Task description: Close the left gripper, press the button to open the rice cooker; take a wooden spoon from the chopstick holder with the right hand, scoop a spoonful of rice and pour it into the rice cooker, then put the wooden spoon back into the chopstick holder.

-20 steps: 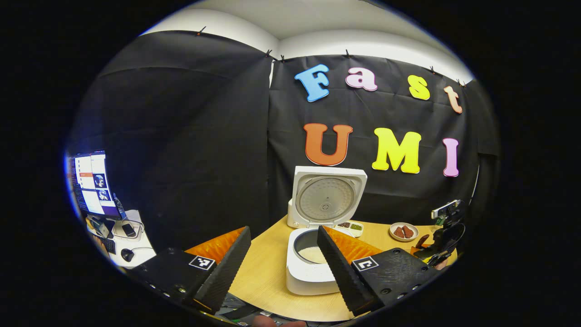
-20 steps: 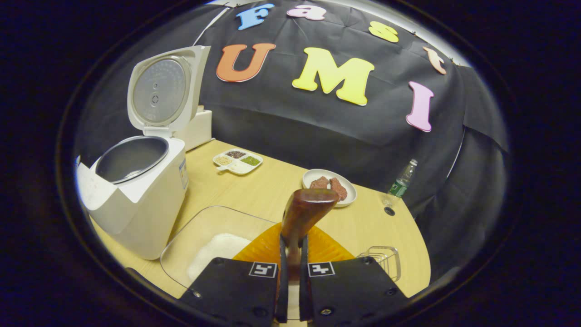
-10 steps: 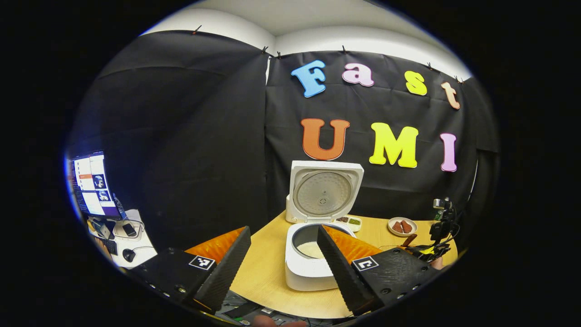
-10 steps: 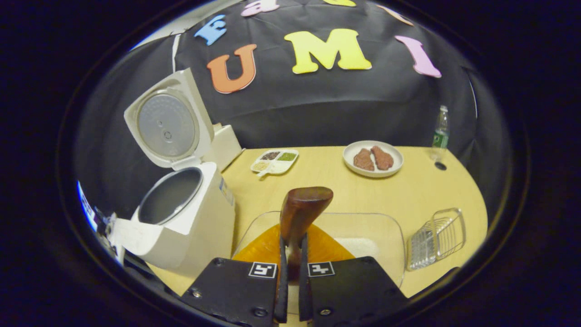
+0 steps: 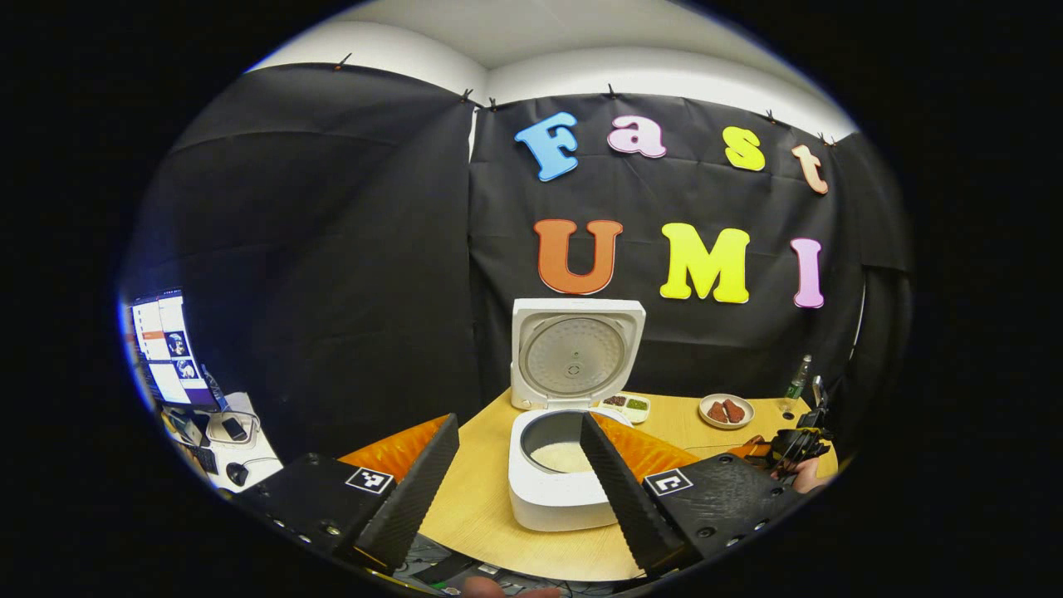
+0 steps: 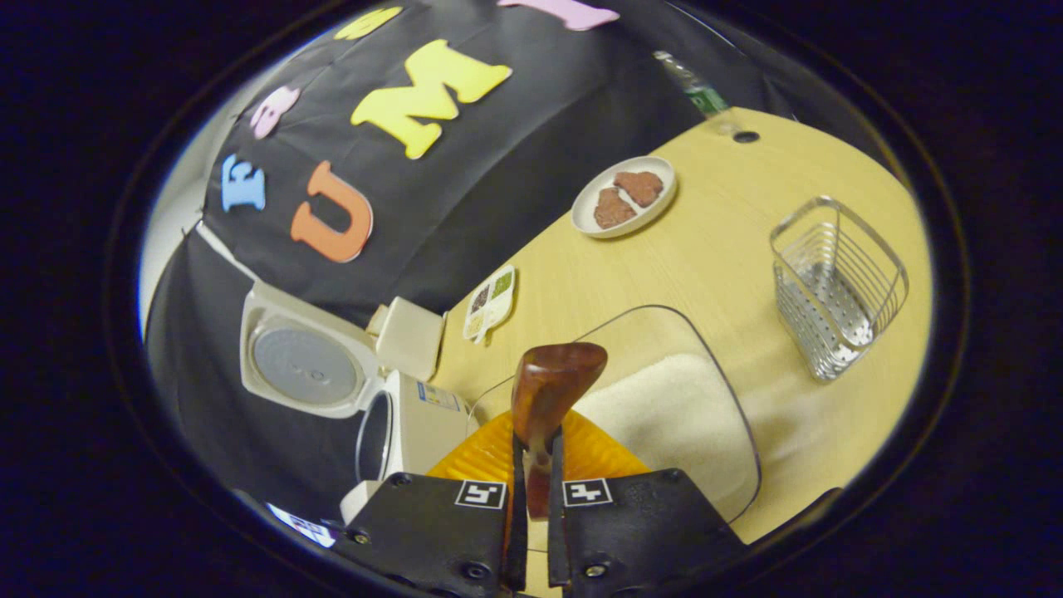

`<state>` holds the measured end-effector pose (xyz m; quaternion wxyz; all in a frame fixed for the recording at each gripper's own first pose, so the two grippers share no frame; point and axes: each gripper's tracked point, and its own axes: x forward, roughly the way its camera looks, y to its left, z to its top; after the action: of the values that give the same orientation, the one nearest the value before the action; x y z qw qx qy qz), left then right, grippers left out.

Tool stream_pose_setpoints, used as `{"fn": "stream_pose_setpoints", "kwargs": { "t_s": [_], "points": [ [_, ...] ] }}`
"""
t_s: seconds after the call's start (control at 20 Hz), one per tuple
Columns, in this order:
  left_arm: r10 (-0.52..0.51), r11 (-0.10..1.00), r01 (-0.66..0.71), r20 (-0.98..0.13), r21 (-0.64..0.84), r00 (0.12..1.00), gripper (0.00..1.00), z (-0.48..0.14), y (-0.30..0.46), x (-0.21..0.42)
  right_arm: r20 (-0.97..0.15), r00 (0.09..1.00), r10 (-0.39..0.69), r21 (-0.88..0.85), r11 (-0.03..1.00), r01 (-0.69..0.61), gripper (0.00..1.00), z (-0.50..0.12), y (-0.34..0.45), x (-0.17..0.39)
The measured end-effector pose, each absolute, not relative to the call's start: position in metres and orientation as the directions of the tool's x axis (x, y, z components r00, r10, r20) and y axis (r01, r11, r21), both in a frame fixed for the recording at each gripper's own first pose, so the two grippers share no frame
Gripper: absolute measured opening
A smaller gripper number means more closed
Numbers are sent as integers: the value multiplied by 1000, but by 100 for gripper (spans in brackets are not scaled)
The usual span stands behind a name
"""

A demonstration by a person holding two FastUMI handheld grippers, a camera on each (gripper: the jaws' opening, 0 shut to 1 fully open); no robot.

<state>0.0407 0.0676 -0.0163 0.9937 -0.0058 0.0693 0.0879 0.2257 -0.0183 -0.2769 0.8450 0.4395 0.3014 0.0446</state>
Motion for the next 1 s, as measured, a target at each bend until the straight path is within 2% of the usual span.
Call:
{"fn": "stream_pose_setpoints", "kwargs": {
  "t_s": [0.25,0.45,0.55,1.0],
  "points": [
    [117,993,-119,-142,-2,983,94,-12,41,48,-391,869,304,880,401,256,11,-263,-62,215],
    [80,997,-81,-135,-1,988,94,-10,22,52,-322,905,278,932,261,252,9,-243,-94,205],
    [64,998,-64,-137,3,989,94,-12,15,54,-298,916,269,945,220,242,11,-233,-104,204],
    [58,998,-60,-108,-20,993,94,-17,20,35,-183,922,341,954,286,83,11,-137,-48,216]
  ]
}}
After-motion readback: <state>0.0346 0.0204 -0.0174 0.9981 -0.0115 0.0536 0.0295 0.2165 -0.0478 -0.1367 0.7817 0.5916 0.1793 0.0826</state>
